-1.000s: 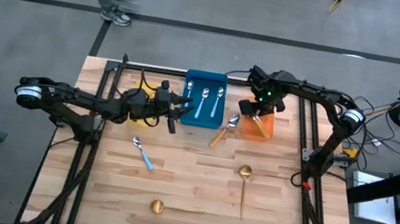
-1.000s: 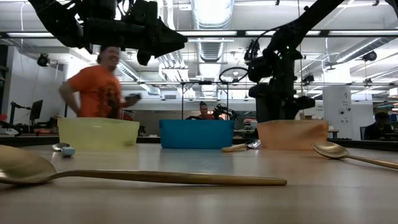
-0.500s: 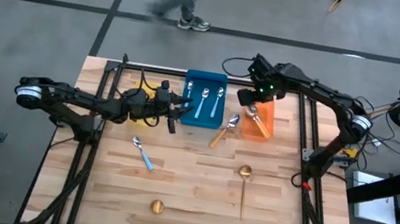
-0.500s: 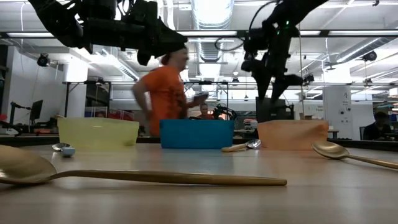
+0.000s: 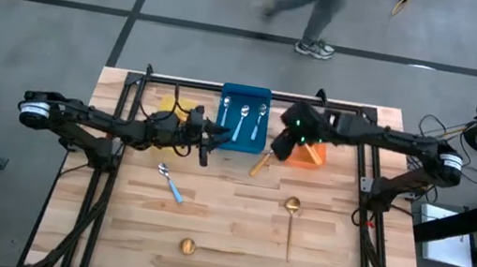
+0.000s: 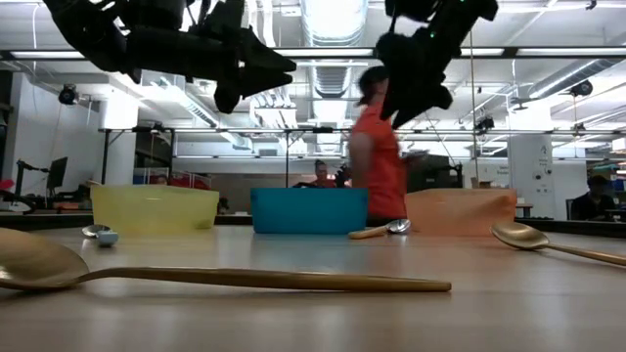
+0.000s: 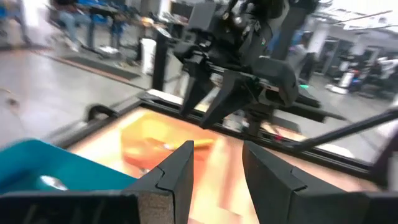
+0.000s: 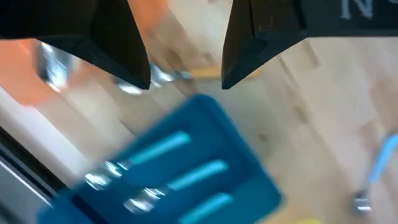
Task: Sort silverware by color (type)
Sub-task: Put the blue spoon into the blue bin
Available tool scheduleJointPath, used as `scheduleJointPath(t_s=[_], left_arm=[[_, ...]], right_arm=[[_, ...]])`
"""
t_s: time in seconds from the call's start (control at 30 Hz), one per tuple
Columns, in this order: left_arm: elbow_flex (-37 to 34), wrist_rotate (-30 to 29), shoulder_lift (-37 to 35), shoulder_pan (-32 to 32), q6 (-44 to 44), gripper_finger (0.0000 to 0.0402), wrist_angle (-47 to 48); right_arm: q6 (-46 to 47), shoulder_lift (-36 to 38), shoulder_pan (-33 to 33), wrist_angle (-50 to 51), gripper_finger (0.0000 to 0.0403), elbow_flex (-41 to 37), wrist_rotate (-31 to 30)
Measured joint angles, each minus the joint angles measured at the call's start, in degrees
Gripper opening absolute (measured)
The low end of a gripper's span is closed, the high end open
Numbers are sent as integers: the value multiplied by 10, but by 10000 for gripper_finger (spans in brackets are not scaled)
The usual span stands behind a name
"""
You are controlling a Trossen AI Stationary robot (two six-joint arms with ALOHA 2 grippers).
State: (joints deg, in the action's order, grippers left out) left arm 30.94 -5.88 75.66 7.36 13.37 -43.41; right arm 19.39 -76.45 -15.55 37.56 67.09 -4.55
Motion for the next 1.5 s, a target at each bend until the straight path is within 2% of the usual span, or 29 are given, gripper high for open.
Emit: scheduleJointPath(t_s=[0.27,0.4,0.63,0.93,1.03,1.23,1.37,1.5], left_arm=[[0,10,0,-62,89,119,19],[0,10,0,-94,152,119,67],[0,10,0,-145,312,119,191],[0,10,8,-242,612,111,483],[0,10,8,-273,690,103,532],[6,-3,8,-307,789,86,552],[56,-32,13,-325,812,78,565],[131,-61,25,-328,817,77,708]], right_arm=[[-71,27,103,-268,186,-135,0],[-88,28,127,-319,180,-168,0],[-115,29,132,-319,173,-168,0],[-225,36,129,-276,175,-106,-1],[-256,37,127,-254,176,-74,-1],[-301,37,123,-213,176,-32,-2],[-310,37,116,-204,176,-29,-1],[-326,37,102,-202,176,-53,-1]])
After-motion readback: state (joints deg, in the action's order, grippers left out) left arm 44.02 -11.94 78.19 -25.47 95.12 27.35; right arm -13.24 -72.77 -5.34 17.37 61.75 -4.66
